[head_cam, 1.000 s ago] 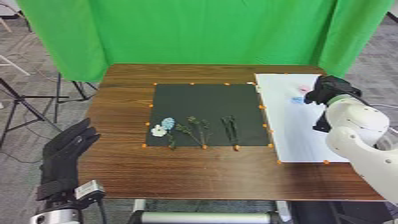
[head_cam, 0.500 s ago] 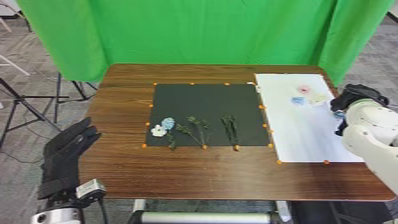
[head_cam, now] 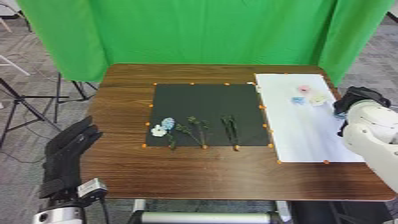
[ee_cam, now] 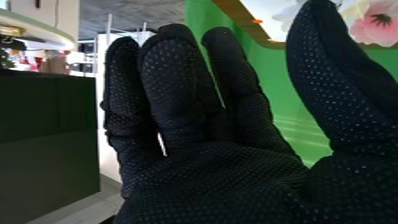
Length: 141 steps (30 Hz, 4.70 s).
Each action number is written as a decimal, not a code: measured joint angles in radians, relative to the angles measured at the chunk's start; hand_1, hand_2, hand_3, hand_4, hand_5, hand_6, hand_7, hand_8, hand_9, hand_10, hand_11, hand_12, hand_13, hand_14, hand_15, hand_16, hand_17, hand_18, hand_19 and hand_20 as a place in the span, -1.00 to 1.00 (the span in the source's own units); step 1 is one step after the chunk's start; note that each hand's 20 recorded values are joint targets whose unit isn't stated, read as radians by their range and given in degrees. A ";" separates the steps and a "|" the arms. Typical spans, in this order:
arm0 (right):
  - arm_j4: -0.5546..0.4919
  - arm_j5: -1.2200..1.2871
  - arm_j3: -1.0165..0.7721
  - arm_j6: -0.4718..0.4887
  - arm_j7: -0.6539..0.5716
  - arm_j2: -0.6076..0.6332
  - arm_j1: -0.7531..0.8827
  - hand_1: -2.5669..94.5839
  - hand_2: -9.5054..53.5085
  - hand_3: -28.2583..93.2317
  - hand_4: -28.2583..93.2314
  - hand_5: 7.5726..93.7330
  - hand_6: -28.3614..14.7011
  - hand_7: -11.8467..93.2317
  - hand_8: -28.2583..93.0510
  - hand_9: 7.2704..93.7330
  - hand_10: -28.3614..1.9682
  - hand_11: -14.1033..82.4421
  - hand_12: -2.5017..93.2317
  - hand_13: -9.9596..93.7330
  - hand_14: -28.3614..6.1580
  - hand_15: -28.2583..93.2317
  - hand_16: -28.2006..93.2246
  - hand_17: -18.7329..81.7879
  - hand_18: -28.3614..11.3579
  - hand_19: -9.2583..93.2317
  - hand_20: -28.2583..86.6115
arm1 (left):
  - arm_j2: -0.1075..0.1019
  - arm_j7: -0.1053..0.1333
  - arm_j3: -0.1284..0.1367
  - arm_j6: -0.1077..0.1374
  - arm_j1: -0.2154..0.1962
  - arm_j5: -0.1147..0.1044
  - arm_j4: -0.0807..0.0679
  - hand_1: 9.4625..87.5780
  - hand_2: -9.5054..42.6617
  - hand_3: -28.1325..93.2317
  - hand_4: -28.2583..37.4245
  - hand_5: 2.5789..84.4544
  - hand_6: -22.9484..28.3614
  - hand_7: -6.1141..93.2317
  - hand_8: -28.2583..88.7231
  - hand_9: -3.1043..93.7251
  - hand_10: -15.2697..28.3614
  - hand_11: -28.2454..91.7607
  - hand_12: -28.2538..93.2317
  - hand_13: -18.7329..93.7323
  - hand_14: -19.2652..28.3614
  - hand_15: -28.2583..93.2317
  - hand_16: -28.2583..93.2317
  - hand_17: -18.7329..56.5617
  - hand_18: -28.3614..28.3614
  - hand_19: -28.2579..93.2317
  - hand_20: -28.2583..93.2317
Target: Arrange flowers
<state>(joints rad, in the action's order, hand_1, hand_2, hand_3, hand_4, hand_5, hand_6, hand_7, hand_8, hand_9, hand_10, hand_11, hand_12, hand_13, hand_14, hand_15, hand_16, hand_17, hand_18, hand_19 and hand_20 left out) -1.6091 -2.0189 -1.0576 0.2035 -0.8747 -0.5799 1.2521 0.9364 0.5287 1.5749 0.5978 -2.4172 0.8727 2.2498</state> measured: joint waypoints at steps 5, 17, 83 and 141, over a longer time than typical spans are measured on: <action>0.013 0.001 0.008 0.001 0.000 -0.003 -0.009 -0.23 -0.86 0.85 -0.96 0.04 -0.14 -0.46 -0.70 0.07 -0.51 -0.26 -0.62 0.39 -0.01 0.77 -0.30 0.08 -0.64 1.00 -0.44 | 0.003 0.000 -0.002 -0.002 0.005 0.000 -0.001 -0.57 -0.52 0.83 -0.73 -0.02 0.36 -0.55 -0.70 -0.22 0.63 0.13 -0.41 -0.24 0.94 0.56 -0.82 -0.75 0.75 0.44 -0.46; 0.031 0.001 0.010 0.021 0.001 -0.016 -0.011 -0.23 -0.87 0.86 -0.96 0.04 -0.13 -0.47 -0.70 0.06 -0.49 -0.27 -0.62 0.39 0.00 0.77 -0.30 0.08 -0.64 1.00 -0.43 | 0.009 -0.001 -0.004 -0.008 0.013 0.003 -0.005 -0.56 -0.52 0.83 -0.73 -0.02 0.36 -0.55 -0.70 -0.22 0.62 0.13 -0.41 -0.24 0.94 0.56 -0.82 -0.75 0.75 0.44 -0.46; -0.036 -0.148 0.113 -0.117 0.110 -0.034 -0.011 0.19 -0.91 0.69 -1.00 0.65 0.23 -0.25 -0.47 0.83 0.34 -0.23 -0.24 0.69 0.38 0.68 -0.21 0.26 -0.55 1.00 -0.27 | 0.020 -0.013 -0.009 -0.014 0.026 0.005 -0.010 -0.56 -0.52 0.83 -0.73 -0.02 0.36 -0.55 -0.70 -0.22 0.63 0.14 -0.41 -0.24 0.94 0.56 -0.82 -0.75 0.75 0.44 -0.46; 0.026 -0.402 0.411 -0.045 0.399 -0.718 -0.159 0.17 -0.92 0.70 -1.00 0.65 0.24 -0.26 -0.48 0.81 0.25 -0.22 -0.27 0.68 0.36 0.66 -0.21 0.23 -0.55 1.00 -0.30 | 0.026 -0.079 0.001 -0.078 0.088 0.040 -0.027 -0.56 -0.52 0.83 -0.72 -0.02 0.36 -0.55 -0.70 -0.22 0.62 0.14 -0.41 -0.24 0.94 0.56 -0.82 -0.75 0.75 0.44 -0.46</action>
<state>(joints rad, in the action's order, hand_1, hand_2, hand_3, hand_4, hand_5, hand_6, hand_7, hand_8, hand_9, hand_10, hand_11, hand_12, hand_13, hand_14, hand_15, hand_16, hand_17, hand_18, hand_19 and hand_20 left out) -1.5831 -2.4207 -0.6470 0.1582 -0.4756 -1.2976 1.0929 0.9620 0.4493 1.5763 0.5194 -2.3290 0.9125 2.2223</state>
